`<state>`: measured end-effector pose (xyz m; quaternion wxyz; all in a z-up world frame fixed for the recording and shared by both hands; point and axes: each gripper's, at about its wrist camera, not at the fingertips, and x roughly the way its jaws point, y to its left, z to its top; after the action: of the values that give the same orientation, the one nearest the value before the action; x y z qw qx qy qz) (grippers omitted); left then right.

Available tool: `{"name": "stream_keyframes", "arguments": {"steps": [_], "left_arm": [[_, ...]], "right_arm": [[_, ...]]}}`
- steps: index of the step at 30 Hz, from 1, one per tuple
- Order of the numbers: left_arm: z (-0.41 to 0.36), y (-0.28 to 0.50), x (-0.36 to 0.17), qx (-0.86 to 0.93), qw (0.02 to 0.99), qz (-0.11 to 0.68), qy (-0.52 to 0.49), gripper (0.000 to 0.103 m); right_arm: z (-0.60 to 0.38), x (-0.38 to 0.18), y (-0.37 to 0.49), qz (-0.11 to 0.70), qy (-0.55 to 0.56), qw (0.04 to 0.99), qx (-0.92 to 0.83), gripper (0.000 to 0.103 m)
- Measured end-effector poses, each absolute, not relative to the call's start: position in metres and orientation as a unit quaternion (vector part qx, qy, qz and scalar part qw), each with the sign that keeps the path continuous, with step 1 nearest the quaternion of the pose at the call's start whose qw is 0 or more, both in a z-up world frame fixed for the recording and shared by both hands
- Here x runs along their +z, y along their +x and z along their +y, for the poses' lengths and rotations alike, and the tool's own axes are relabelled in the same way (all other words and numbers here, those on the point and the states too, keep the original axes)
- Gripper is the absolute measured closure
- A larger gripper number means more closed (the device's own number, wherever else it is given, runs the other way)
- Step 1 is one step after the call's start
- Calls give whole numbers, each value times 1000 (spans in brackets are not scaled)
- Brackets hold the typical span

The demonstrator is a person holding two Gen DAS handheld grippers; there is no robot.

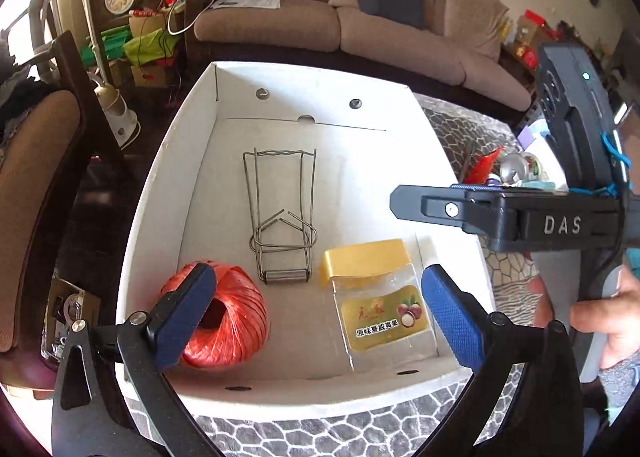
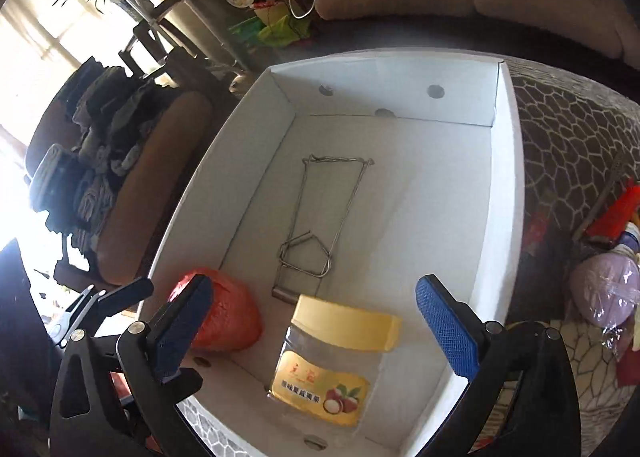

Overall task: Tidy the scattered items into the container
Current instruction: 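Withdraw the right tool from the box toward the teal knit cloth, then grasp the teal knit cloth with the right gripper and lift it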

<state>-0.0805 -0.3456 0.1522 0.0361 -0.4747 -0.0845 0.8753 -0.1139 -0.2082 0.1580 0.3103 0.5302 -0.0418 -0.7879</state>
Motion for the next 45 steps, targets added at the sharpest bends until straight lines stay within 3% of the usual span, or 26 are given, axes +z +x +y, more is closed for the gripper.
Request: {"name": "stream_keyframes", "arguments": {"steps": [11, 30, 37, 45], "left_arm": [[-319, -25, 176, 882, 33, -108, -458, 0], [-202, 56, 155, 885, 91, -85, -449, 0], [-150, 57, 123, 874, 110, -58, -470, 0], [-99, 42, 85, 856, 153, -34, -492, 0]], "right_arm": [[-145, 171, -31, -24, 517, 304, -800, 0], [-42, 155, 70, 40, 504, 242, -828, 0], [3, 115, 72, 72, 515, 184, -834, 0], [62, 78, 51, -4, 528, 139, -838, 0]]}}
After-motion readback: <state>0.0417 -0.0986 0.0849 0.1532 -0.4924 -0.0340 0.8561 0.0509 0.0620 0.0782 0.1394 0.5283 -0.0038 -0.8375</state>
